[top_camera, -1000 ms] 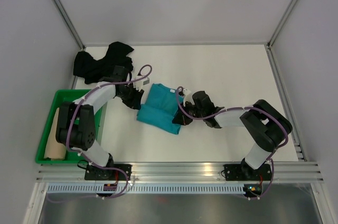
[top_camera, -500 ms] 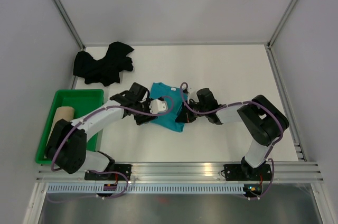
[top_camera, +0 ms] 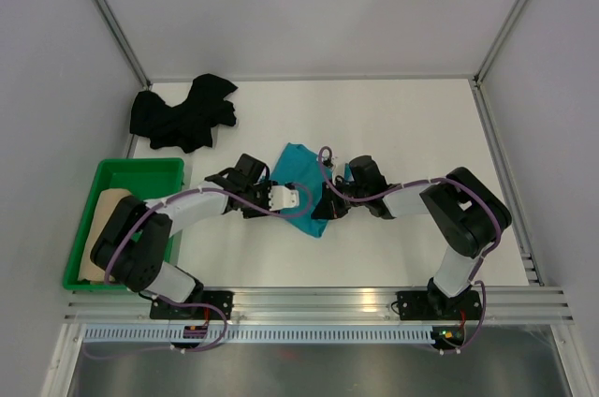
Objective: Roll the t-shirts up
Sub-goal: Roll the tshirt
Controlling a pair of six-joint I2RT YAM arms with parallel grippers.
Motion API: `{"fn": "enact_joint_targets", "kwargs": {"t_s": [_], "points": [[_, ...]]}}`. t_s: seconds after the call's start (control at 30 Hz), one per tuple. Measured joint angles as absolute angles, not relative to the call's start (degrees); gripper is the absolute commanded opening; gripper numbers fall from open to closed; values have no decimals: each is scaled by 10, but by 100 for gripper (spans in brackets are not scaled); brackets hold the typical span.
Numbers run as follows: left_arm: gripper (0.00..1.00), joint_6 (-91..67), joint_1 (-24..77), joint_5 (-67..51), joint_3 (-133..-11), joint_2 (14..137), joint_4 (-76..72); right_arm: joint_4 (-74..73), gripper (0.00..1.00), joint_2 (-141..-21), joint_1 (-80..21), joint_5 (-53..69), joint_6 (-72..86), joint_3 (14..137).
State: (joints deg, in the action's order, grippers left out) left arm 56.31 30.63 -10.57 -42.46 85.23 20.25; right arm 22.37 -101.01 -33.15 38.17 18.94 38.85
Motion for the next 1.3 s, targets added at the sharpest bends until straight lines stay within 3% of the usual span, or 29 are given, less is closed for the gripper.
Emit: {"fn": "enact_joint_targets", "kwargs": {"t_s": [0.03, 0.07, 0.2, 0.33, 0.37, 0.4, 0.53, 0.67, 0.87, 1.1, 1.3], "points": [[42, 565, 306, -107, -425, 855, 198, 221, 22, -1010, -331, 383, 187, 389], [28, 567, 306, -107, -425, 858, 193, 219, 22, -1010, -331, 384, 185, 390], [3, 575, 307, -110, -426, 869, 178, 215, 23, -1010, -330, 388, 179, 392], [2, 578, 307, -111, -429, 877, 167, 213, 27, -1010, -326, 391, 175, 392], [2, 578, 307, -111, -431, 879, 165, 213, 31, -1010, -324, 391, 175, 392], [2, 578, 307, -111, -432, 880, 164, 211, 43, -1009, -322, 390, 173, 392], [2, 564, 307, -111, -441, 881, 178, 183, 62, -979, -314, 373, 160, 392], [2, 533, 307, -118, -445, 878, 201, 137, 67, -902, -310, 330, 126, 390], [2, 494, 307, -124, -452, 866, 239, 95, 67, -756, -325, 257, 54, 376], [2, 466, 307, -128, -469, 866, 270, 108, 68, -663, -520, 110, -91, 281], [2, 454, 307, -136, -489, 866, 293, 106, 72, -710, -619, -30, -212, 258]]}}
